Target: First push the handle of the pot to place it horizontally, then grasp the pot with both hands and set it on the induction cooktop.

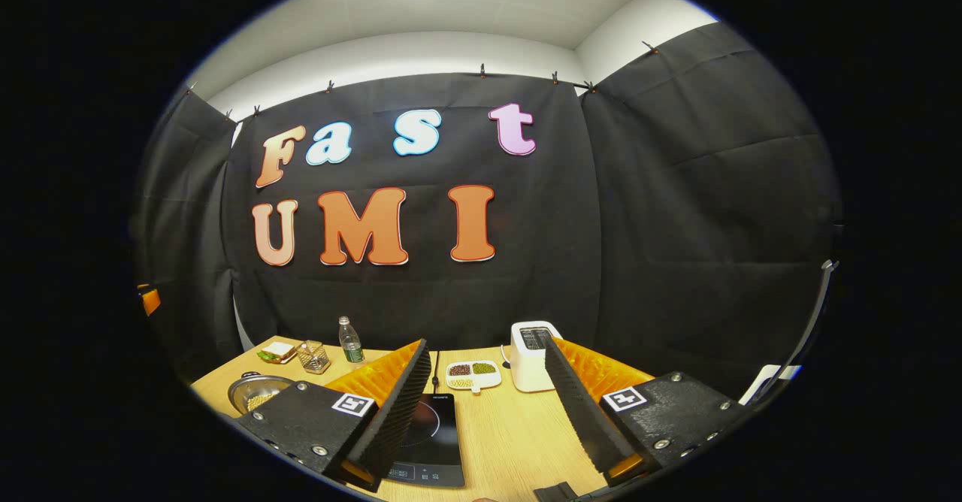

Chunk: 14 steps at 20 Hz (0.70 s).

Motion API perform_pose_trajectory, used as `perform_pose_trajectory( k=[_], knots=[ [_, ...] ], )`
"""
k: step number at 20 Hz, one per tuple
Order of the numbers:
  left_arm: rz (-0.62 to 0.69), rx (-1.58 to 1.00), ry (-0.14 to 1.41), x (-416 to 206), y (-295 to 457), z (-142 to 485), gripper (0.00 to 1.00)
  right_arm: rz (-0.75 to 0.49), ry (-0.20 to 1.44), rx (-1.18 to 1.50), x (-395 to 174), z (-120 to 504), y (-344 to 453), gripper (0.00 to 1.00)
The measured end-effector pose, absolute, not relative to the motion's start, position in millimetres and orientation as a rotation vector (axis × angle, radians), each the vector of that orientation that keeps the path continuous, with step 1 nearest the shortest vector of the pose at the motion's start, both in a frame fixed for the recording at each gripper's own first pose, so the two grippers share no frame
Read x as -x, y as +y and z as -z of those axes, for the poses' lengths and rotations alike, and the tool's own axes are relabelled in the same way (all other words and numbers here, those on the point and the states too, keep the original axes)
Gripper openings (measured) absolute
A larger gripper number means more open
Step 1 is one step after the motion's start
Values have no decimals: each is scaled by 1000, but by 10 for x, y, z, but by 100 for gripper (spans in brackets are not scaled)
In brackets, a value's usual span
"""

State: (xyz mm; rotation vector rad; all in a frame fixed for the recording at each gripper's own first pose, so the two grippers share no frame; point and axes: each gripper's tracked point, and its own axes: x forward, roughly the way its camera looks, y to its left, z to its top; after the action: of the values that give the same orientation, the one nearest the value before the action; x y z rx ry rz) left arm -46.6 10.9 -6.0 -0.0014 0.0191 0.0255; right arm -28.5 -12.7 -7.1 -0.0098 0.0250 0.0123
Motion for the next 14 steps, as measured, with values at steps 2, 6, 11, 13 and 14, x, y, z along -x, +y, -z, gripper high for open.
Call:
perform_pose_trajectory(
  k=[2, 6, 11, 13, 14],
  knots=[
    [-19, 4, 15, 480, 73, 21, 89, -16, 20, 7, 272, 60, -140, 95],
    [-32, -5, -2, 484, 91, -19, 89, -17, 12, 8, 261, 59, -108, 95],
    [-12, 0, -11, 426, 77, -17, 94, -21, 8, 5, 267, 51, -52, 95],
    [-5, 12, 16, 378, 84, 93, 77, -27, 13, 5, 275, 61, -31, 95],
    [-6, 12, 30, 378, 80, 137, 73, -30, 15, 3, 271, 69, -18, 95]
  ],
)
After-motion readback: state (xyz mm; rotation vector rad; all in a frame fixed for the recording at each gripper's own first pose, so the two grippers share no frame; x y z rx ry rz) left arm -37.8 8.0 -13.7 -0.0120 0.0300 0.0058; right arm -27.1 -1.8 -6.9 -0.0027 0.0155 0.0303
